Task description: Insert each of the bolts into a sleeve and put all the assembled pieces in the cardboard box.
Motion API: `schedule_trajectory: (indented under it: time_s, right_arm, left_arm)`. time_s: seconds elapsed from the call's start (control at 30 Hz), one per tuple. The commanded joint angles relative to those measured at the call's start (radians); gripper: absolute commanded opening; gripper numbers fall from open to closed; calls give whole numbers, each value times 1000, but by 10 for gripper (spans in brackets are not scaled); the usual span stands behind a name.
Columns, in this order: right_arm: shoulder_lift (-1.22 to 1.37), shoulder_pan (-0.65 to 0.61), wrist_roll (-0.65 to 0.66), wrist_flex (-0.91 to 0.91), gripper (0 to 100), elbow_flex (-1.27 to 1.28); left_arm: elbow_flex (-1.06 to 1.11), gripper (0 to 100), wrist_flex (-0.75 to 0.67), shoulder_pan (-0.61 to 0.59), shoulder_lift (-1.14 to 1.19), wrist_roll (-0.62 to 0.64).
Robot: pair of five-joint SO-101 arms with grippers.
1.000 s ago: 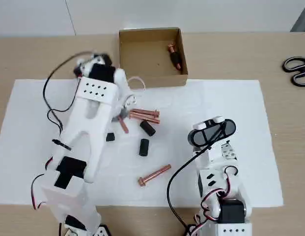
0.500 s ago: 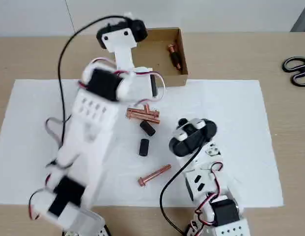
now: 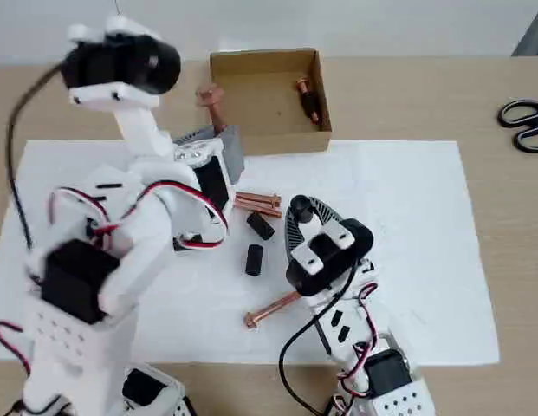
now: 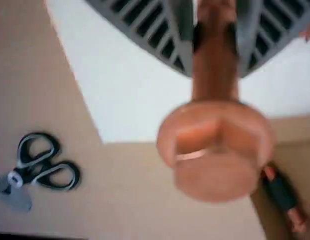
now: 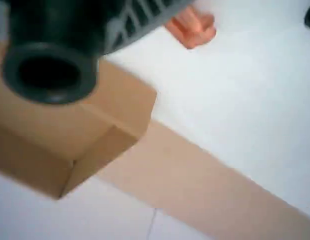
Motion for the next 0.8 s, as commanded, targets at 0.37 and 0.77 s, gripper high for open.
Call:
schedule_trajectory:
  time_s: [0.37,0.77]
  right_arm:
    - [-15,-22,-166,-44,6,6]
    - [-15,-22,-144,-116,6,6]
  left_arm:
    - [866,6,-1037,84,-442,-69]
    - [957,6,-1036,180,-462,-77]
